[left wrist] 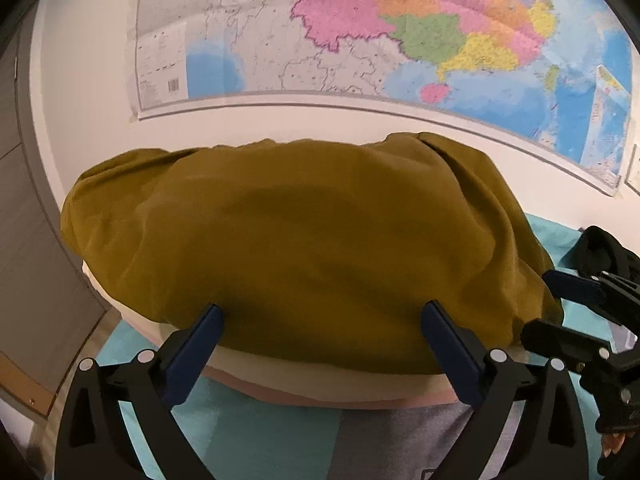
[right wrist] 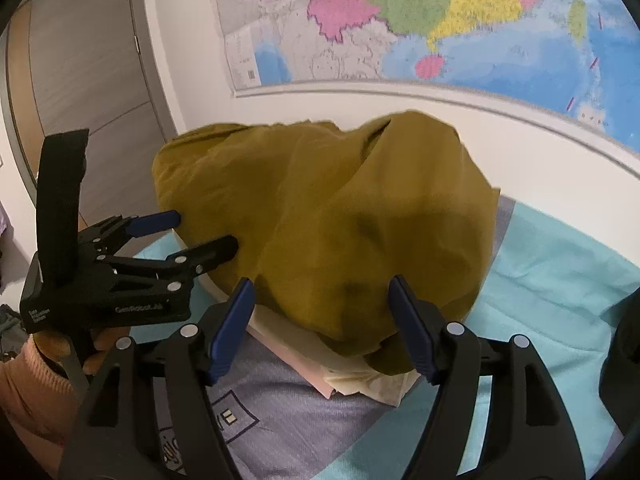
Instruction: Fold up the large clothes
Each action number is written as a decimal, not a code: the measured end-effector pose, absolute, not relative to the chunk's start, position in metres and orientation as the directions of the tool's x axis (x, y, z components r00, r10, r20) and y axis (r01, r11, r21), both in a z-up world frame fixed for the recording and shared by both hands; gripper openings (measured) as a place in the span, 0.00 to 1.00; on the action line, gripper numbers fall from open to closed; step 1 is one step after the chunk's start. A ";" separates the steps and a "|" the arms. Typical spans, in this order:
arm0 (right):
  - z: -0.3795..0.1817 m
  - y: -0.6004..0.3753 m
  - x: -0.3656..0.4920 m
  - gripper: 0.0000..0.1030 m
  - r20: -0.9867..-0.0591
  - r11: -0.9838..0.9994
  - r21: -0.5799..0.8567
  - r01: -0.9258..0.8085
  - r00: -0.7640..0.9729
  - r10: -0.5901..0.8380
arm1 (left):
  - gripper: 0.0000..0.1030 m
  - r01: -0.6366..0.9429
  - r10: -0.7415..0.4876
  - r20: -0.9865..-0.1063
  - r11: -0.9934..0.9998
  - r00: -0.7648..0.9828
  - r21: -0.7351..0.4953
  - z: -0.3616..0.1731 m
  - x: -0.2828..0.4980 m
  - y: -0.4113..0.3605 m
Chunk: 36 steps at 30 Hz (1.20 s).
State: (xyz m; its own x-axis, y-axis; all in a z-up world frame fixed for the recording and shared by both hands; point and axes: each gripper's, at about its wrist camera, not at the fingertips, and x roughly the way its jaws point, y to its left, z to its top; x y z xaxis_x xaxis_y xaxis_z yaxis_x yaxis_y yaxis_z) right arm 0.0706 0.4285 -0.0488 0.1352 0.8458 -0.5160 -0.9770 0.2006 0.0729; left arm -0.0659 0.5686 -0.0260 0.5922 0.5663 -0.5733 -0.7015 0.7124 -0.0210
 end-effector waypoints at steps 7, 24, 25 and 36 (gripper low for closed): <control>-0.045 0.413 0.070 0.67 -0.486 0.196 0.102 -0.975 0.123 0.865 | 0.93 -0.726 0.580 -0.572 0.686 0.580 -0.042 -0.028 -0.072 0.560; -0.041 0.375 0.046 0.91 -0.431 0.187 0.085 -0.979 0.133 0.892 | 0.93 -0.783 0.664 -0.514 0.621 0.543 -0.026 -0.028 -0.102 0.505; -0.041 0.372 0.043 0.95 -0.427 0.194 0.082 -0.978 0.141 0.893 | 0.93 -0.792 0.674 -0.514 0.611 0.532 -0.018 -0.028 -0.104 0.502; -0.048 0.349 0.030 0.95 -0.428 0.195 0.086 -0.977 0.140 0.893 | 0.93 -0.803 0.674 -0.524 0.595 0.520 -0.031 -0.031 -0.122 0.478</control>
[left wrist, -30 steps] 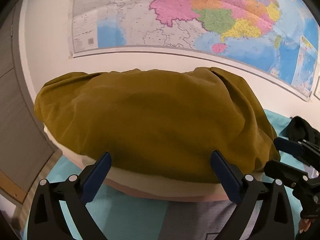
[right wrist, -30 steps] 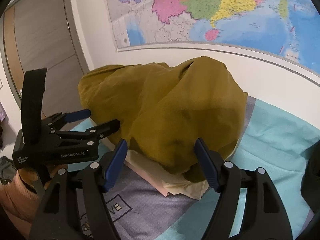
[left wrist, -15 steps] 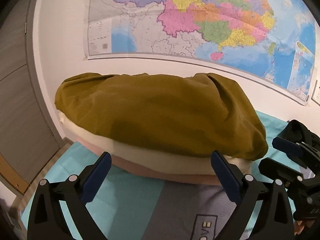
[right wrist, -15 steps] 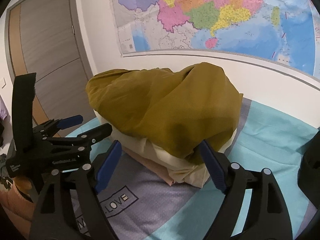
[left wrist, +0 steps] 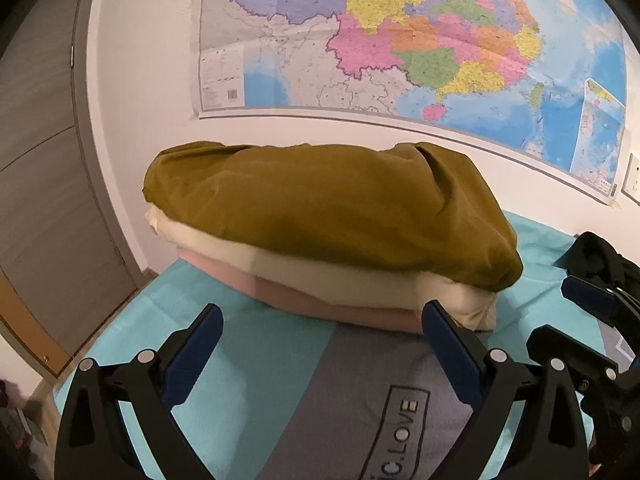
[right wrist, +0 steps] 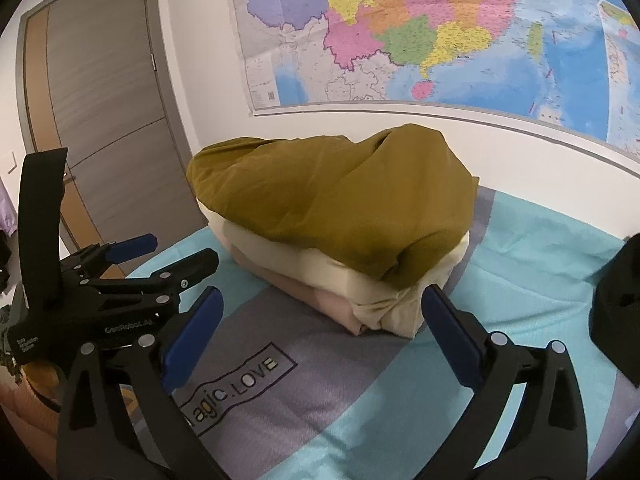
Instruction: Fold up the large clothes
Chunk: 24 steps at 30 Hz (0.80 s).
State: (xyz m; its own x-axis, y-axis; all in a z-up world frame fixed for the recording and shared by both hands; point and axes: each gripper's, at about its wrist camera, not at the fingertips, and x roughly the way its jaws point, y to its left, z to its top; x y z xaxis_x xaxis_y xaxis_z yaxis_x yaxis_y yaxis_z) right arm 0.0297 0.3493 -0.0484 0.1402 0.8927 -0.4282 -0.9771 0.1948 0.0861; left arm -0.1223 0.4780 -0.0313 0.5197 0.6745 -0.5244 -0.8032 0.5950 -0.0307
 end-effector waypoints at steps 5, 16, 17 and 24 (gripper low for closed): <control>-0.052 0.339 0.021 0.95 -0.436 0.189 0.073 -0.979 0.139 0.889 | 0.93 -0.796 0.657 -0.539 0.604 0.528 -0.044 -0.036 -0.126 0.470; -0.053 0.317 0.013 0.95 -0.415 0.185 0.087 -0.979 0.133 0.900 | 0.93 -0.791 0.659 -0.527 0.611 0.537 -0.041 -0.034 -0.130 0.453; -0.054 0.316 0.012 0.95 -0.414 0.185 0.085 -0.979 0.134 0.900 | 0.93 -0.791 0.660 -0.526 0.611 0.537 -0.040 -0.034 -0.130 0.451; -0.054 0.310 0.010 0.95 -0.412 0.181 0.085 -0.980 0.131 0.902 | 0.93 -0.786 0.655 -0.527 0.617 0.541 -0.040 -0.034 -0.132 0.445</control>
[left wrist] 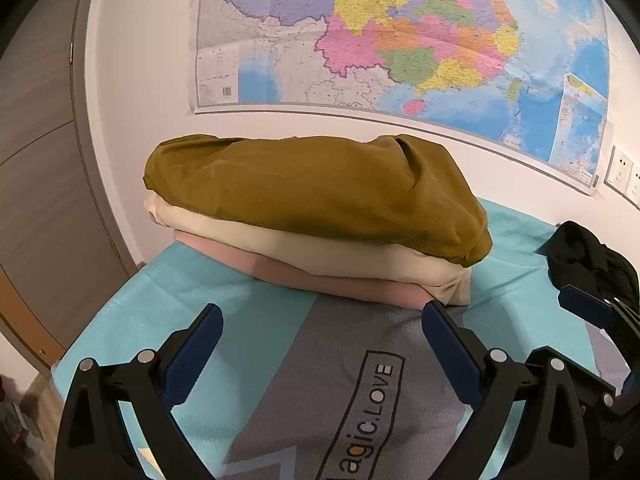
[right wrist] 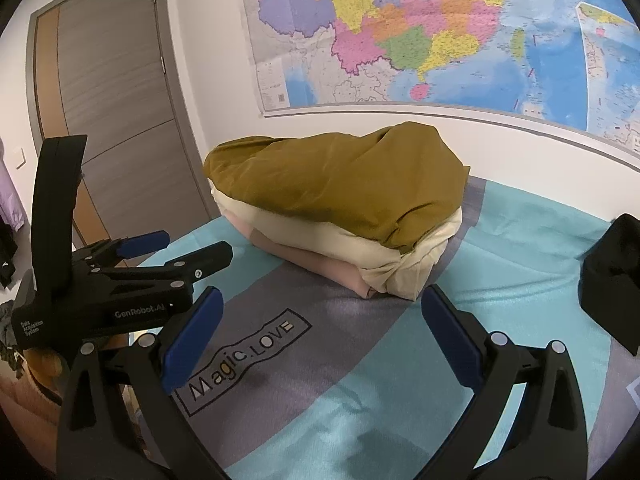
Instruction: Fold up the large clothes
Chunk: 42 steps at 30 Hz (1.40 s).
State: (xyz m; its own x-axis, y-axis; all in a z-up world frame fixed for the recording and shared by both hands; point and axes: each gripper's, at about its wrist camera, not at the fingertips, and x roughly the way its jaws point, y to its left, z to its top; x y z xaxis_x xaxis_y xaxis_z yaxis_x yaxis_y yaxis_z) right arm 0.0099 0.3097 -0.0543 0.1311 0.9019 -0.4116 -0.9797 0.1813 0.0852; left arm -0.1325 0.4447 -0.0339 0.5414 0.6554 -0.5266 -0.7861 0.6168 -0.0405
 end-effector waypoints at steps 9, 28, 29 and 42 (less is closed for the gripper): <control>-0.054 0.305 0.008 0.95 -0.404 0.180 0.090 -0.980 0.129 0.905 | 0.93 -0.780 0.653 -0.524 0.624 0.547 -0.038 -0.034 -0.133 0.440; -0.056 0.299 0.007 0.95 -0.403 0.185 0.107 -0.977 0.127 0.906 | 0.93 -0.777 0.648 -0.530 0.629 0.547 -0.033 -0.036 -0.135 0.435; -0.056 0.299 0.007 0.95 -0.403 0.186 0.108 -0.977 0.128 0.906 | 0.93 -0.777 0.649 -0.529 0.628 0.547 -0.032 -0.036 -0.135 0.435; -0.058 0.295 0.009 0.95 -0.402 0.194 0.127 -0.973 0.128 0.907 | 0.93 -0.775 0.644 -0.533 0.632 0.548 -0.033 -0.038 -0.133 0.434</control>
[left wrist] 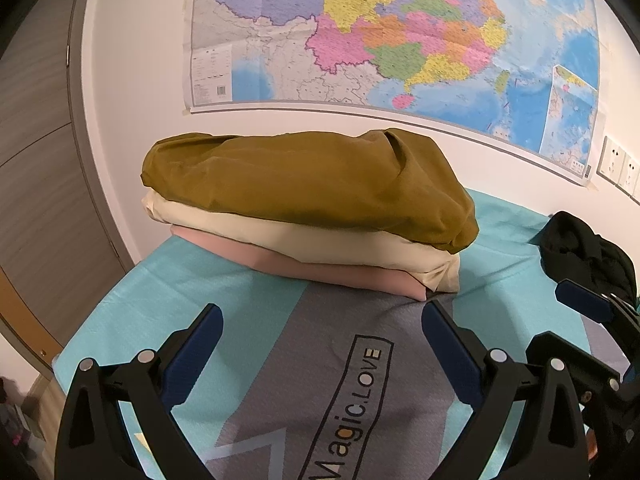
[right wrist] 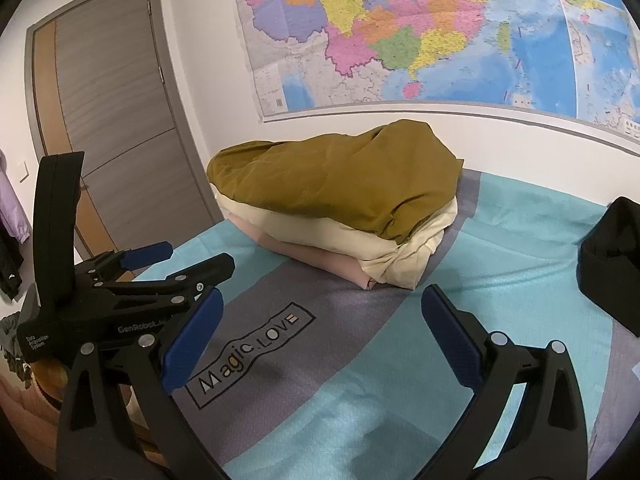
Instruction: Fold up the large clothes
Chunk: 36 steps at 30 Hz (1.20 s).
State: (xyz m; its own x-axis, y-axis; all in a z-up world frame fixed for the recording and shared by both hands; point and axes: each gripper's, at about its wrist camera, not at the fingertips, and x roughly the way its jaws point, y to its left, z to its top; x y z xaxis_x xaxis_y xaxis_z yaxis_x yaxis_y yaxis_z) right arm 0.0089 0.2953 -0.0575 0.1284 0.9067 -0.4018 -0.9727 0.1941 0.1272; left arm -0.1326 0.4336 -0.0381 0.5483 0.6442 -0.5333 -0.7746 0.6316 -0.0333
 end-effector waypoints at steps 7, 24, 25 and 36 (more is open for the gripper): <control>-0.058 0.295 0.010 0.95 -0.408 0.195 0.135 -0.971 0.125 0.904 | 0.93 -0.773 0.641 -0.537 0.634 0.549 -0.034 -0.039 -0.132 0.433; -0.061 0.295 0.015 0.95 -0.407 0.204 0.154 -0.967 0.126 0.905 | 0.93 -0.769 0.633 -0.544 0.638 0.551 -0.036 -0.041 -0.131 0.434; -0.061 0.295 0.015 0.95 -0.406 0.203 0.154 -0.967 0.126 0.905 | 0.93 -0.770 0.635 -0.543 0.637 0.549 -0.033 -0.041 -0.131 0.434; -0.061 0.295 0.016 0.95 -0.406 0.205 0.156 -0.966 0.127 0.905 | 0.93 -0.767 0.632 -0.544 0.640 0.552 -0.035 -0.041 -0.130 0.433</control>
State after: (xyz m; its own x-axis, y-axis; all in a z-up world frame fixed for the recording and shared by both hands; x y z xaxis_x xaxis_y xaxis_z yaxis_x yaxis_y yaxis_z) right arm 0.0159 0.2954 -0.0614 0.1268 0.9051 -0.4058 -0.9661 0.2054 0.1561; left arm -0.1296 0.4330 -0.0413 0.5520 0.6318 -0.5442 -0.7673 0.6404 -0.0349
